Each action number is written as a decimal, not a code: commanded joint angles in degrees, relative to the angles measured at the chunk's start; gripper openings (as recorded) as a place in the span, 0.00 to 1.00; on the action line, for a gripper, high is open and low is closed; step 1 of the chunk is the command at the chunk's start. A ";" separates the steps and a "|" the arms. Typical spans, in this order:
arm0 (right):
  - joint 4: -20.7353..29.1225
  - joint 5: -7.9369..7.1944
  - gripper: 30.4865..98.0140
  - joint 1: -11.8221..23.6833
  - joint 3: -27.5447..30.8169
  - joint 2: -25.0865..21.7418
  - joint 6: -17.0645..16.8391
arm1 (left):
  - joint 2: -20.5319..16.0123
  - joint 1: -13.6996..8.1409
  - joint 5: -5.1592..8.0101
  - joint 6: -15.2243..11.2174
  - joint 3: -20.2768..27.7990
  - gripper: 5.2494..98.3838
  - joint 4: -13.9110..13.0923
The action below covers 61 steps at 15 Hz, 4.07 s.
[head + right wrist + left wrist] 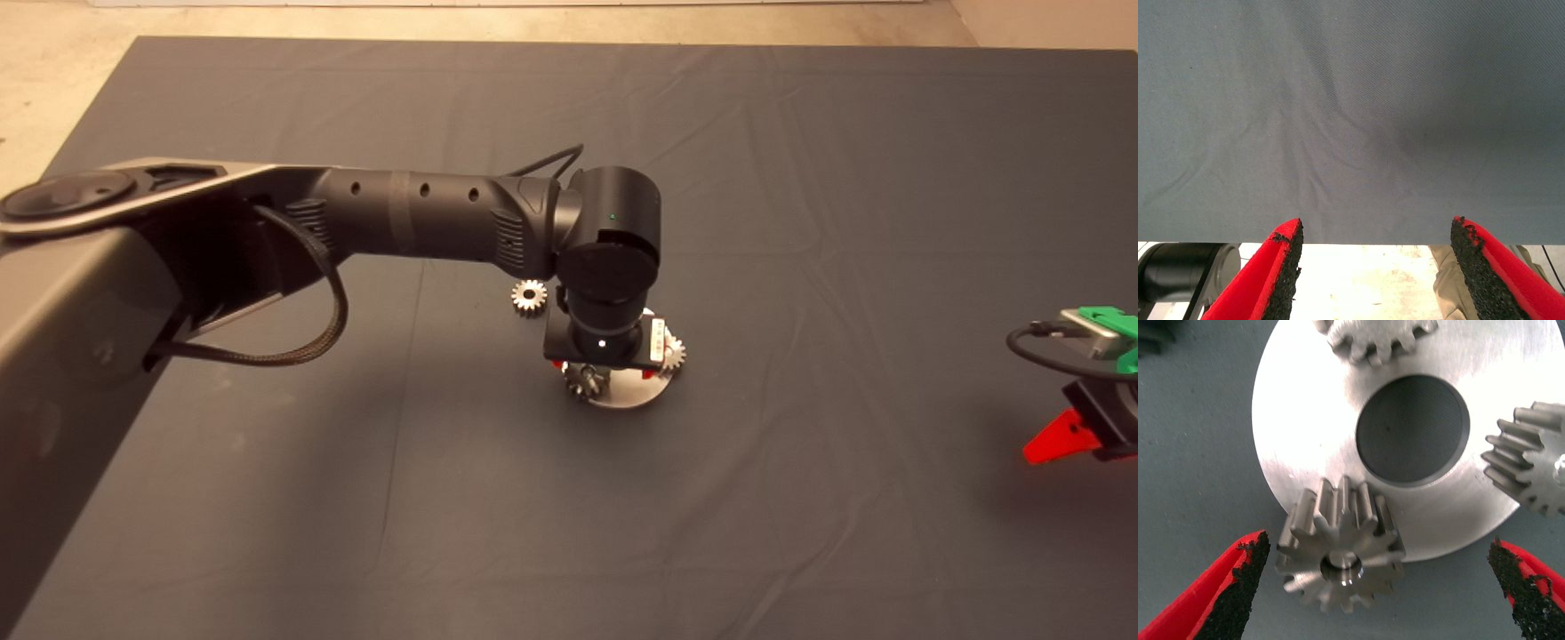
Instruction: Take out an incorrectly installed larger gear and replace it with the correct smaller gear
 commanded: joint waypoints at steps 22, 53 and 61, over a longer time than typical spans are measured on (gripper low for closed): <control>0.14 -0.17 0.42 3.54 0.36 -0.09 0.63 | -2.95 2.75 7.24 -1.29 2.69 0.85 1.71; 0.93 -0.17 0.42 4.59 0.64 -0.18 0.73 | -1.62 2.66 7.43 1.19 -1.79 0.65 2.50; 0.93 -0.17 0.42 5.03 0.47 -0.03 0.73 | -1.63 2.66 7.55 0.93 0.14 0.55 2.32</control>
